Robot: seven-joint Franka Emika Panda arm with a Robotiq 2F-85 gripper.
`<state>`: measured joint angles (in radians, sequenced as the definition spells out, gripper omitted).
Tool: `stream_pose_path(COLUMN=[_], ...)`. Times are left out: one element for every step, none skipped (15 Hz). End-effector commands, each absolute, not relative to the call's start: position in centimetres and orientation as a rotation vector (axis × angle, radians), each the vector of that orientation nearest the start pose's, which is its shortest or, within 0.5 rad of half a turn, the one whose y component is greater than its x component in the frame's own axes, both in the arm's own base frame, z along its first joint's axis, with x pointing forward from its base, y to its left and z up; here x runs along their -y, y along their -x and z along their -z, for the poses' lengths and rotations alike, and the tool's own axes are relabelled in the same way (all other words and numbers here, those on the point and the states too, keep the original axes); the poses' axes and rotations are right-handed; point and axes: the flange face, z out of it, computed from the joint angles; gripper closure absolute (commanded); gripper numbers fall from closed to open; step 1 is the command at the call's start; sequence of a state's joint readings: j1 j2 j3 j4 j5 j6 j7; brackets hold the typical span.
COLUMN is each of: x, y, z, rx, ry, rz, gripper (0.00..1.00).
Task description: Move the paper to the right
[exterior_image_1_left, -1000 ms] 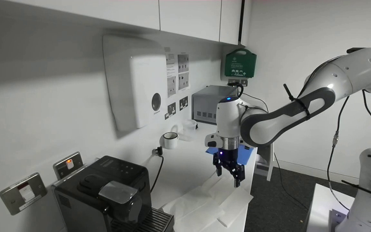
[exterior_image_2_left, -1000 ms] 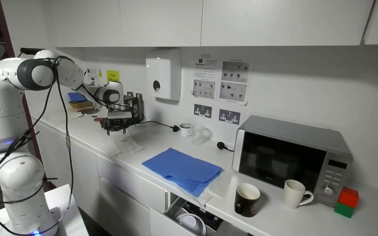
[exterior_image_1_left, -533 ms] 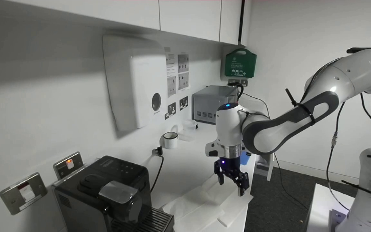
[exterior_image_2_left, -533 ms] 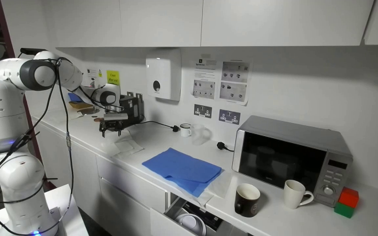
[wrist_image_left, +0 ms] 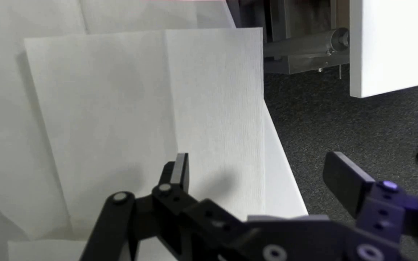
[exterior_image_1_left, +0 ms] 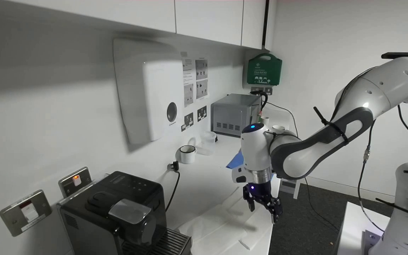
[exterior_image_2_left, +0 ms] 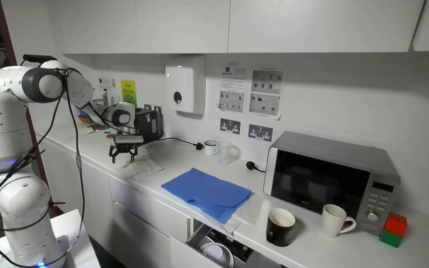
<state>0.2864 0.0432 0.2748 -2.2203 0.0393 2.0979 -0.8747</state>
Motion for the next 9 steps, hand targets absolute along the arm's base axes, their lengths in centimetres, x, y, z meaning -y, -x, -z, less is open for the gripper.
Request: stream_pose_path(x=[-25.96, -25.82, -25.7, -25.56, -25.45, -25.37, -25.29, -25.2, -25.12], y=[-42.35, -42.21, -42.07, -41.99, -42.01, -42.03, -42.14, -42.23, -42.31], z=[-33.92, -33.67, -33.45, -33.27, -33.22, -33.2, -33.24, -33.3, -33.38], rx=[2.022, 2.021, 2.021, 2.021, 2.023, 2.025, 2.028, 2.031, 2.035], ry=[2.316, 2.317, 2.316, 2.318, 2.321, 2.323, 2.328, 2.331, 2.335], rz=[-0.239, -0.248, -0.257, -0.264, -0.272, -0.279, -0.282, -0.285, -0.286], gripper=[0.0, 0.0, 0.0, 0.0, 0.0, 0.0, 0.0, 0.0, 0.0])
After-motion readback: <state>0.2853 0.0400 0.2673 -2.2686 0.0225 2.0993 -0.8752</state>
